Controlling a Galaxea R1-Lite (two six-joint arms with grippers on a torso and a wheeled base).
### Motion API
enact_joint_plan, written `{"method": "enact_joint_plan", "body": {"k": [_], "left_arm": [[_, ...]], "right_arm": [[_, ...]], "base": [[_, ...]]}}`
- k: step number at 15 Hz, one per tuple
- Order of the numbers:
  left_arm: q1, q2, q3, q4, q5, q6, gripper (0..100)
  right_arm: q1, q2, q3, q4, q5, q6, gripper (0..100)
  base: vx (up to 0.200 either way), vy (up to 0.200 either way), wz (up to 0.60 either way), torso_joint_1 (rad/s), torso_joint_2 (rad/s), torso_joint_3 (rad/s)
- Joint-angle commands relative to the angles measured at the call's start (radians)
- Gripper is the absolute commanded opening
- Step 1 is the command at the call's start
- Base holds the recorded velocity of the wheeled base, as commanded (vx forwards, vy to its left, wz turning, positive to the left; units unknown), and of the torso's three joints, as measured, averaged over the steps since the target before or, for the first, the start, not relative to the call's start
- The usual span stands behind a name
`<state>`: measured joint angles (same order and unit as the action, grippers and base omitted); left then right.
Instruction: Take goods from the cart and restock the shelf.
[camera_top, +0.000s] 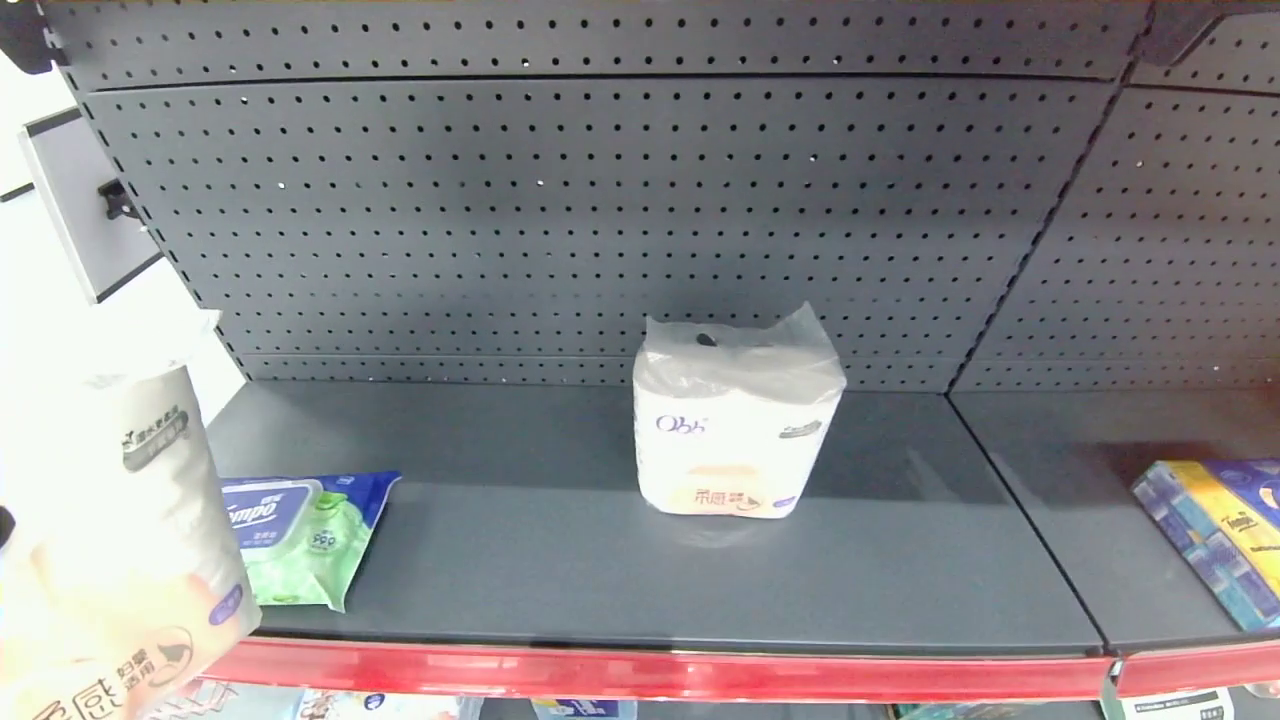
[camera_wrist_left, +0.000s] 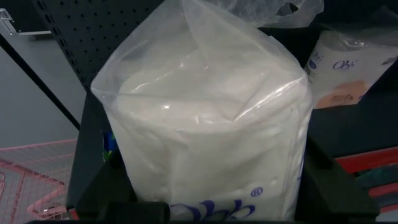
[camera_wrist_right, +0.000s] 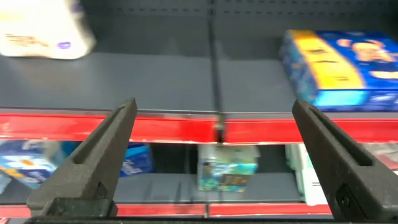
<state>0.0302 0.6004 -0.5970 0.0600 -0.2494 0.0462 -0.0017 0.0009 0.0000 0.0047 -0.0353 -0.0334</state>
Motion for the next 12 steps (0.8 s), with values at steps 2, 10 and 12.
{"method": "enact_joint_plan", "body": {"k": [2, 10, 12], "left_arm": [[-0.001, 0.001, -0.001, 0.000, -0.001, 0.001, 0], [-0.007, 0.064, 0.014, -0.091, -0.001, 0.003, 0], [-0.007, 0.113, 0.020, -0.151, 0.001, 0.023, 0]], "right_arm": [[0.000, 0.001, 0.000, 0.000, 0.000, 0.000, 100], [0.012, 0.469, -0.430, -0.012, 0.020, 0.104, 100], [0.025, 0.685, -0.561, -0.015, 0.100, 0.056, 100]], "base": [[0.000, -0.100, 0.00, -0.001, 0.00, 0.004], [0.000, 0.000, 0.00, 0.000, 0.00, 0.000], [0.000, 0.000, 0.00, 0.000, 0.00, 0.000]]}}
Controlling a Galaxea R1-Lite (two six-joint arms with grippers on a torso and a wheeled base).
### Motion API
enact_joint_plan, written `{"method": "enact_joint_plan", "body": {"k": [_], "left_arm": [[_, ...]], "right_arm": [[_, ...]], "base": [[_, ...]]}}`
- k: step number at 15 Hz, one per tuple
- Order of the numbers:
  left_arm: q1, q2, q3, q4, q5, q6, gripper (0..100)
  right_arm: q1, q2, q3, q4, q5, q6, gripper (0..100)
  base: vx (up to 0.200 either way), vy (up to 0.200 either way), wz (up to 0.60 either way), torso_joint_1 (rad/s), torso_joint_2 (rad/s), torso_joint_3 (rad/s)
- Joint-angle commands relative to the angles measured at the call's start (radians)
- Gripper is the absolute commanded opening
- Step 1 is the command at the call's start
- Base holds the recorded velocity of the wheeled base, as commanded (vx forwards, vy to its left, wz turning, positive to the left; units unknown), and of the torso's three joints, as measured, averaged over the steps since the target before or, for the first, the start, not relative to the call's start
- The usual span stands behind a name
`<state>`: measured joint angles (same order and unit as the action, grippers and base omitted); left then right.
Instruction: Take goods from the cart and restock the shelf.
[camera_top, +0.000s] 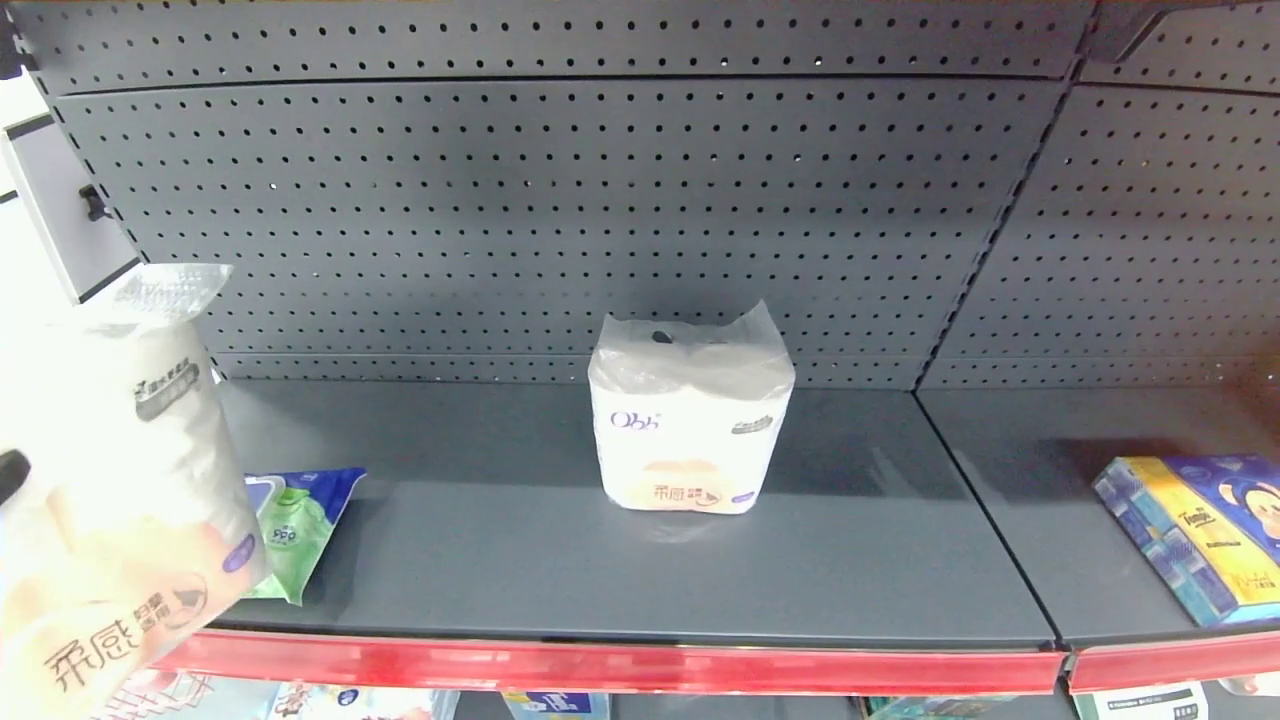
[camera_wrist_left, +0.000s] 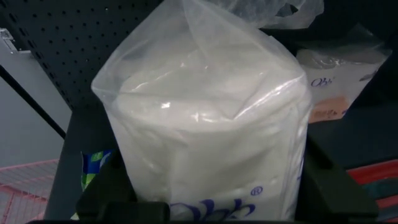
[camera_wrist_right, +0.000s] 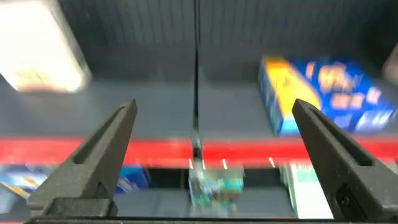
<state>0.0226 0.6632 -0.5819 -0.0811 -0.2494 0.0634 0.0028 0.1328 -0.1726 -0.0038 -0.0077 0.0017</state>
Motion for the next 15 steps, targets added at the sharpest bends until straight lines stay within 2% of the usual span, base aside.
{"method": "enact_joint_plan", "body": {"k": [1, 3, 4, 5, 6, 8, 11, 12, 15], "left_arm": [[0.000, 0.070, 0.005, -0.034, 0.005, 0.026, 0], [0.000, 0.075, 0.005, -0.040, 0.001, 0.029, 0], [-0.015, 0.079, 0.001, -0.042, -0.005, 0.030, 0], [-0.056, 0.087, 0.005, -0.042, -0.008, 0.027, 0], [-0.076, 0.090, 0.007, -0.042, -0.008, 0.027, 0], [-0.093, 0.115, -0.001, -0.042, -0.011, 0.029, 0], [-0.105, 0.157, -0.012, -0.055, -0.062, 0.027, 0], [-0.105, 0.162, -0.013, -0.063, -0.084, 0.027, 0], [-0.105, 0.170, -0.015, -0.063, -0.085, 0.027, 0]], "right_arm": [[0.023, 0.676, -0.413, -0.022, 0.092, -0.039, 100], [0.031, 0.757, -0.404, -0.054, 0.137, -0.083, 100], [0.072, 0.795, -0.383, -0.064, 0.244, -0.104, 100], [0.106, 0.852, -0.369, -0.064, 0.422, -0.117, 100], [0.114, 0.913, -0.369, -0.065, 0.476, -0.155, 100], [0.114, 1.048, -0.400, -0.077, 0.538, -0.273, 100], [0.115, 1.236, -0.464, -0.194, 0.689, -0.335, 100], [0.117, 1.306, -0.496, -0.234, 0.704, -0.350, 100], [0.143, 1.446, -0.582, -0.297, 0.747, -0.390, 100]], "base": [[0.000, 0.000, 0.00, 0.000, 0.00, 0.000], [0.000, 0.000, 0.00, 0.000, 0.00, 0.000], [0.000, 0.000, 0.00, 0.000, 0.00, 0.000], [0.000, 0.000, 0.00, 0.000, 0.00, 0.000], [0.000, 0.000, 0.00, 0.000, 0.00, 0.000], [0.000, 0.000, 0.00, 0.000, 0.00, 0.000], [0.000, 0.000, 0.00, 0.000, 0.00, 0.000], [0.000, 0.000, 0.00, 0.000, 0.00, 0.000], [0.000, 0.000, 0.00, 0.000, 0.00, 0.000]]}}
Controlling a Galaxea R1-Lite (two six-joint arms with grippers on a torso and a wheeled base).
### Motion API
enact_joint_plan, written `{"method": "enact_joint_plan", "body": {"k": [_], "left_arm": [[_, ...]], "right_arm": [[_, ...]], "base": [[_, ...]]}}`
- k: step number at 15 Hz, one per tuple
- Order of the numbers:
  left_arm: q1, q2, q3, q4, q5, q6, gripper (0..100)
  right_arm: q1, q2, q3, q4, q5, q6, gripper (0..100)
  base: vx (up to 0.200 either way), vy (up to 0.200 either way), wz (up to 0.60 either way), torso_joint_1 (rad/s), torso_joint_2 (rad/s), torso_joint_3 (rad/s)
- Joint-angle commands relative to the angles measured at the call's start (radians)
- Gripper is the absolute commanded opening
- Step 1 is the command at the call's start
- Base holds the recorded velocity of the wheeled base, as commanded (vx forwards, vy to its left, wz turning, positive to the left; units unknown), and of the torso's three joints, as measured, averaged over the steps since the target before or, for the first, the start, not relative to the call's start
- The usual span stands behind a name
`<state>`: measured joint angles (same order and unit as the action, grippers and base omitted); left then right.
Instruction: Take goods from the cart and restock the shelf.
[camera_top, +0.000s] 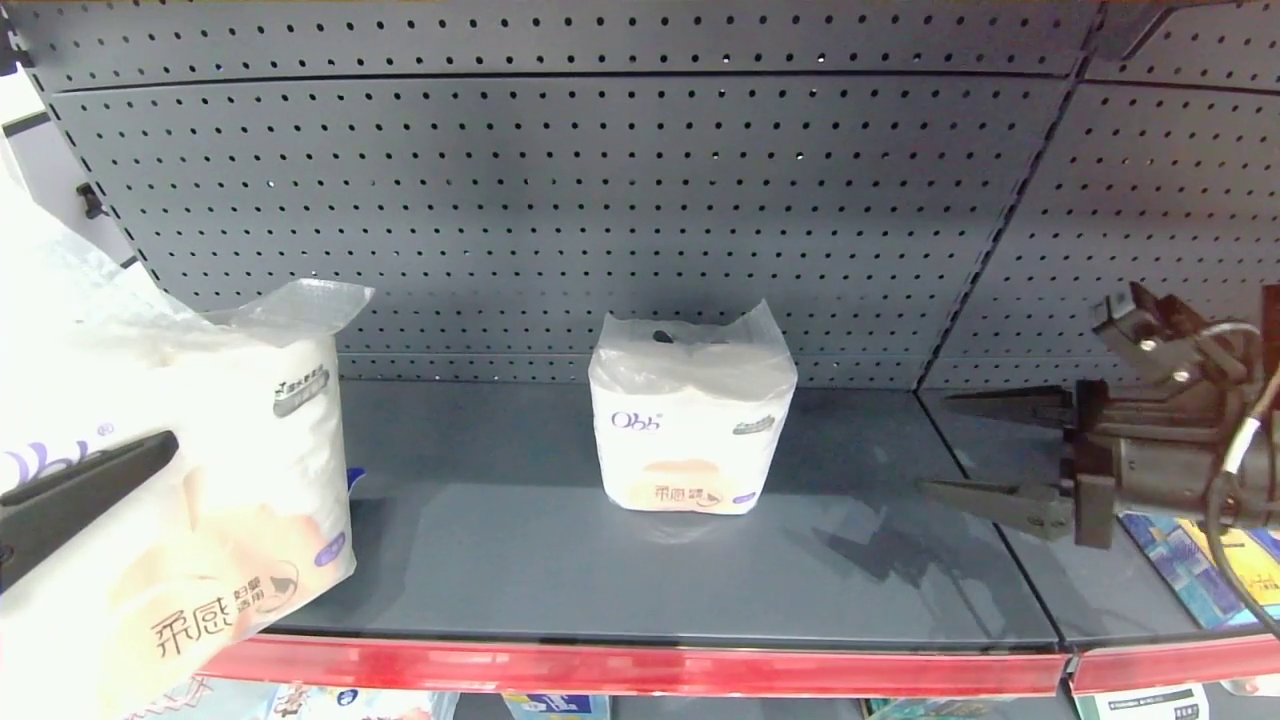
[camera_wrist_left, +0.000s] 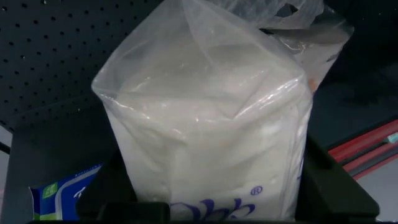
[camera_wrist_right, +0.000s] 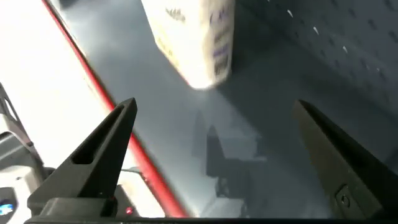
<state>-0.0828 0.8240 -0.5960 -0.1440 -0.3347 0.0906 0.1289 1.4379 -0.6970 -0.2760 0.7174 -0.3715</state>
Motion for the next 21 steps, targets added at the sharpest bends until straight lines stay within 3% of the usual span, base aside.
{"method": "enact_joint_plan", "body": {"k": [1, 2, 7, 14, 21], "left_arm": [[0.000, 0.009, -0.004, 0.000, -0.001, 0.000, 0], [0.000, 0.015, -0.007, -0.003, -0.001, -0.003, 0], [0.000, 0.021, -0.001, -0.008, -0.001, 0.001, 0], [0.000, 0.018, 0.001, -0.008, -0.001, 0.000, 0], [0.000, 0.012, 0.005, -0.008, -0.001, 0.000, 0]], "right_arm": [[0.024, 0.179, -0.087, -0.028, 0.079, -0.021, 100], [0.043, 0.223, -0.125, -0.028, 0.122, -0.046, 100], [0.109, 0.392, -0.311, -0.028, 0.128, -0.107, 100], [0.156, 0.415, -0.325, -0.028, 0.134, -0.109, 100], [0.221, 0.524, -0.453, -0.025, 0.123, -0.106, 100]], "base": [[0.000, 0.000, 0.00, 0.000, 0.00, 0.000], [0.000, 0.000, 0.00, 0.000, 0.00, 0.000], [0.000, 0.000, 0.00, 0.000, 0.00, 0.000], [0.000, 0.000, 0.00, 0.000, 0.00, 0.000], [0.000, 0.000, 0.00, 0.000, 0.00, 0.000]]}}
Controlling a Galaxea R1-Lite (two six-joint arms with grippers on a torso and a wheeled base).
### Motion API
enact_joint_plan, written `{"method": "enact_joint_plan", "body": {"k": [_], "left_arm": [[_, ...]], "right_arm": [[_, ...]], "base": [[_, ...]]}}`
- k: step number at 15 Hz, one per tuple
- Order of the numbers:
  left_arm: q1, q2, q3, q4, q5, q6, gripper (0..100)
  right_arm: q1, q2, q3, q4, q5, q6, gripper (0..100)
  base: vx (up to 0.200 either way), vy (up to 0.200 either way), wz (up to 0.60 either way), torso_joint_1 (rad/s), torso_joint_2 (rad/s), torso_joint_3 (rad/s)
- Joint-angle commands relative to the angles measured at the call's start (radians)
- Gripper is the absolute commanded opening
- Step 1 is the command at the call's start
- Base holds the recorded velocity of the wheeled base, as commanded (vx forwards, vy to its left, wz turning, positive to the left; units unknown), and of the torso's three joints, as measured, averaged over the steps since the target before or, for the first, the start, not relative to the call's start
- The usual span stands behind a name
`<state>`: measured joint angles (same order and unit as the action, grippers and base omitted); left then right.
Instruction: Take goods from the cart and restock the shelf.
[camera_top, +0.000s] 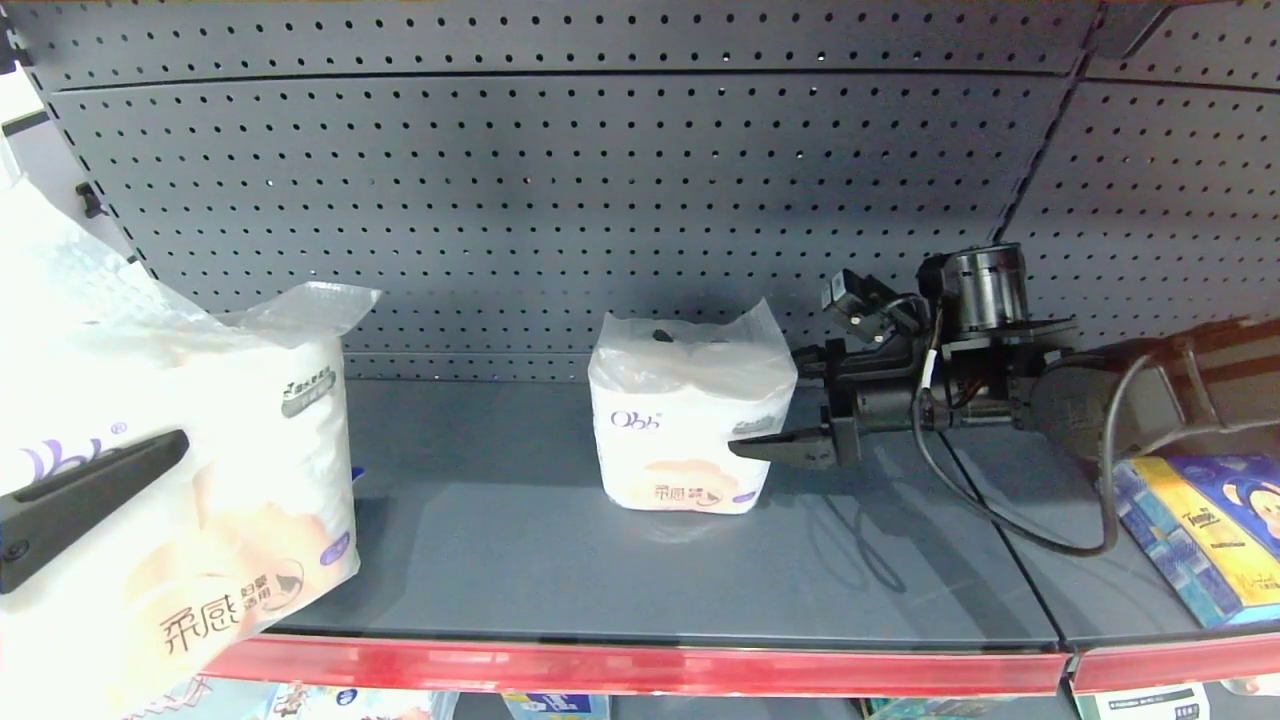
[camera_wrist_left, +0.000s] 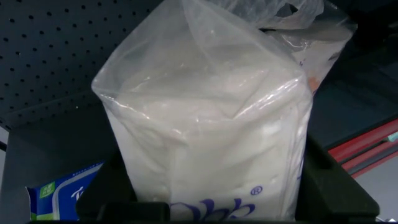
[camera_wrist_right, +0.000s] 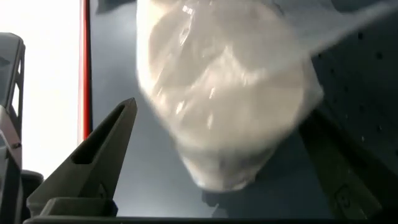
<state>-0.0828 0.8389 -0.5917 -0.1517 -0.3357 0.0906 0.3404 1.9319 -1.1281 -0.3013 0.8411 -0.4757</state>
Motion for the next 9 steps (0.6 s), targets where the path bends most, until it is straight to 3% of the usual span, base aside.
{"method": "enact_joint_plan", "body": {"k": [1, 9], "left_arm": [[0.000, -0.003, 0.001, 0.000, 0.000, 0.000, 0], [0.000, 0.000, 0.015, 0.000, 0.000, 0.000, 0]], "right_arm": [[0.017, 0.042, -0.038, 0.001, 0.000, 0.000, 100], [0.046, 0.117, -0.116, 0.001, -0.007, 0.000, 100]], "base": [[0.000, 0.000, 0.00, 0.000, 0.00, 0.000], [0.000, 0.000, 0.00, 0.000, 0.00, 0.000]]}}
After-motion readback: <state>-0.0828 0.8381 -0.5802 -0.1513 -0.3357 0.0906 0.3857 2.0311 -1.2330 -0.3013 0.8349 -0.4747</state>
